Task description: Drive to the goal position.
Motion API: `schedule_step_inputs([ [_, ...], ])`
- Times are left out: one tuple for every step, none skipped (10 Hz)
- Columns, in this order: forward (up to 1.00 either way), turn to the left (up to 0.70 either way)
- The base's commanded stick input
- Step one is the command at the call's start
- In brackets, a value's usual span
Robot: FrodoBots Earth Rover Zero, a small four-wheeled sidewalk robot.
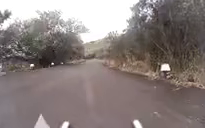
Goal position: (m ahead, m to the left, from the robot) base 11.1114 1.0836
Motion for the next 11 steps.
schedule_step_inputs([
  [0.50,0.00],
  [0.50,-0.47],
  [0.50,-0.50],
  [0.50,-0.50],
  [0.50,-0.50],
  [0.50,-0.50],
  [0.50,-0.22],
  [0.50,-0.01],
  [0.50,0.00],
  [0.50,0.00],
  [0.50,0.00],
])
